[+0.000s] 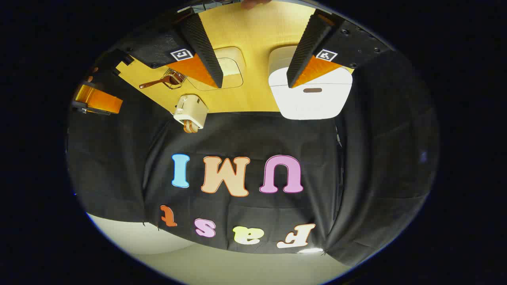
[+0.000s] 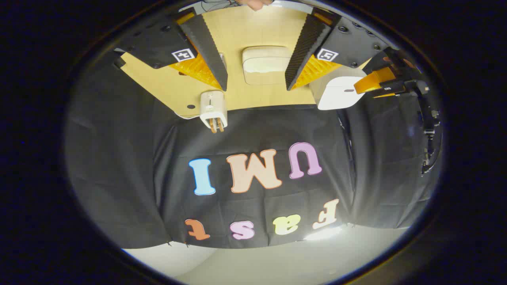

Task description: Close the left gripper, press the button to open the rice cooker; take a wooden spoon from the chopstick holder with the right hand, scoop a spoonful of rice and pour it into the rice cooker, then put the wooden spoon back into the chopstick holder.

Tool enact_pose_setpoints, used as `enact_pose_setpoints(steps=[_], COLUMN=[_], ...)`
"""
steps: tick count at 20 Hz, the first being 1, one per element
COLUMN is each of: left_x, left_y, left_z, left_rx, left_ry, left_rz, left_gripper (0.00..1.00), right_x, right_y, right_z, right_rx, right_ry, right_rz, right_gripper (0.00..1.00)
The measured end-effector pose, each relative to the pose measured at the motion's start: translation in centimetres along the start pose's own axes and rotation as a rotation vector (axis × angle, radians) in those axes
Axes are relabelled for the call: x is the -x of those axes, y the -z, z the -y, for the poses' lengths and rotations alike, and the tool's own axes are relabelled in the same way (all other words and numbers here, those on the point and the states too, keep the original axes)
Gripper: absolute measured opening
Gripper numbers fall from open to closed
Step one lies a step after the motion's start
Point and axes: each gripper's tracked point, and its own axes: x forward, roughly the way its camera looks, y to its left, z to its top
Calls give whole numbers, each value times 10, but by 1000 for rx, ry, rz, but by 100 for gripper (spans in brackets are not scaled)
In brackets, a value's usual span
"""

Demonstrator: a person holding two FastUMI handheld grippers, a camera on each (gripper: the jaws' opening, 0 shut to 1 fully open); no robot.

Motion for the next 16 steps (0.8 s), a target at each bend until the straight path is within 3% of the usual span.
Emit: enact_pose_setpoints(steps=[6, 16], left_x=[-2, -10], left_y=[5, 1], left_z=[-9, -27], left_rx=[23, 20], left_ry=[-31, -73], left_rz=[-9, -9], left_gripper=[96, 96], right_x=[-1, -15], right_y=[-1, 1], right_z=[13, 25], right_rx=[-9, -10], right_ry=[17, 22], right_rz=[4, -4], right_gripper=[99, 98])
